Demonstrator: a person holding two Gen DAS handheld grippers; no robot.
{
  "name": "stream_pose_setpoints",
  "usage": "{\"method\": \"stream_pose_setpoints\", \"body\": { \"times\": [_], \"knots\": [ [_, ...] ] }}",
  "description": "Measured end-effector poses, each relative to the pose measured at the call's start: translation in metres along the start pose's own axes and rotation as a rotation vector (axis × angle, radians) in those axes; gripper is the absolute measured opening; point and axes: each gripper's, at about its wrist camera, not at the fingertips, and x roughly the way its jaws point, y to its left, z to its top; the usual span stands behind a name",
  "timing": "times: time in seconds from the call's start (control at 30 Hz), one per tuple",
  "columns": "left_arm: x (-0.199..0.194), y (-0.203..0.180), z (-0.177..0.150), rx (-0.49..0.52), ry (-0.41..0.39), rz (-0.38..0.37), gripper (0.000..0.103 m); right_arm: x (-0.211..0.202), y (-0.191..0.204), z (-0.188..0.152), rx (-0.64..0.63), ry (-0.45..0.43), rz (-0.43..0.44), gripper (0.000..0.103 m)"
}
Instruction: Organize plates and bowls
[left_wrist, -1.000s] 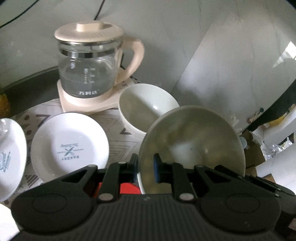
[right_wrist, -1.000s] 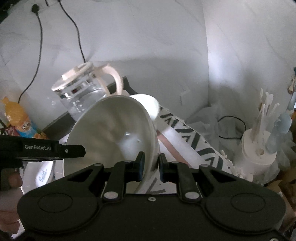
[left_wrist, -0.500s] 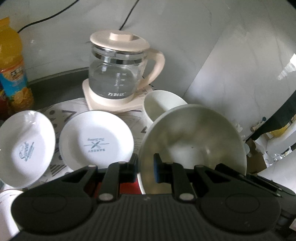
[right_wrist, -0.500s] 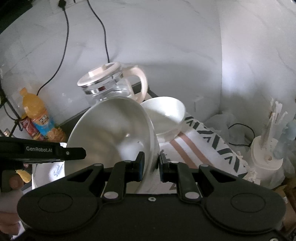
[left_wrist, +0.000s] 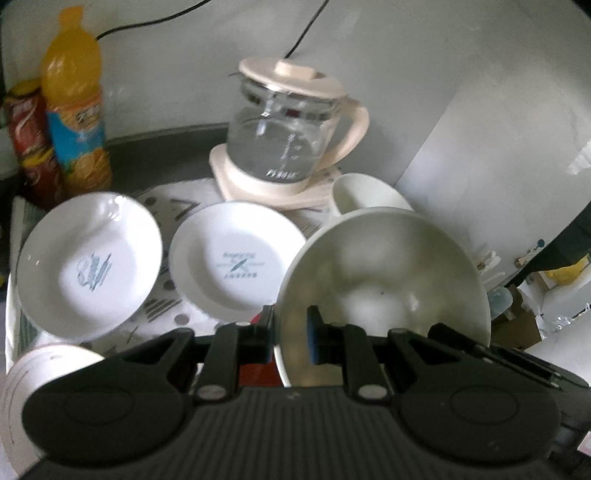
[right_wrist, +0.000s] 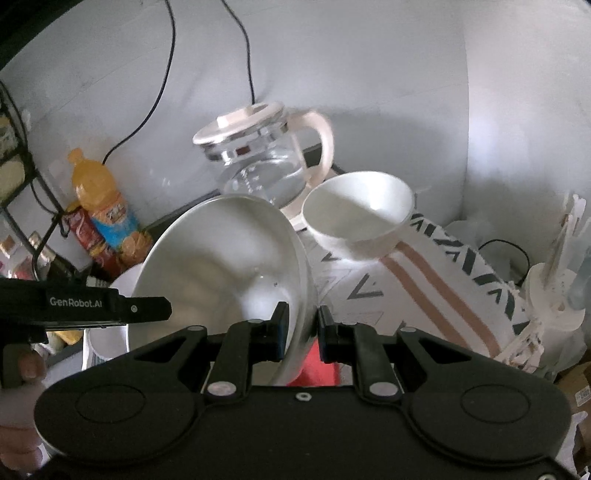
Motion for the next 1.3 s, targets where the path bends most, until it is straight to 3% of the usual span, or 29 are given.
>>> {"method": "stream_pose_setpoints", "body": {
  "times": [1.0, 1.3],
  "knots": [
    [0.030, 0.026, -0.030, -0.062, 0.130, 0.027, 0.016, 0.032, 0.010, -0.028, -0.044, 0.138, -0.031, 0.014],
    [0.031, 0.022, -0.025, -0.044, 0.111, 0.044, 0.019, 0.039, 0.003, -0.028, -0.011, 0.121, -0.043, 0.011]
  ]
}}
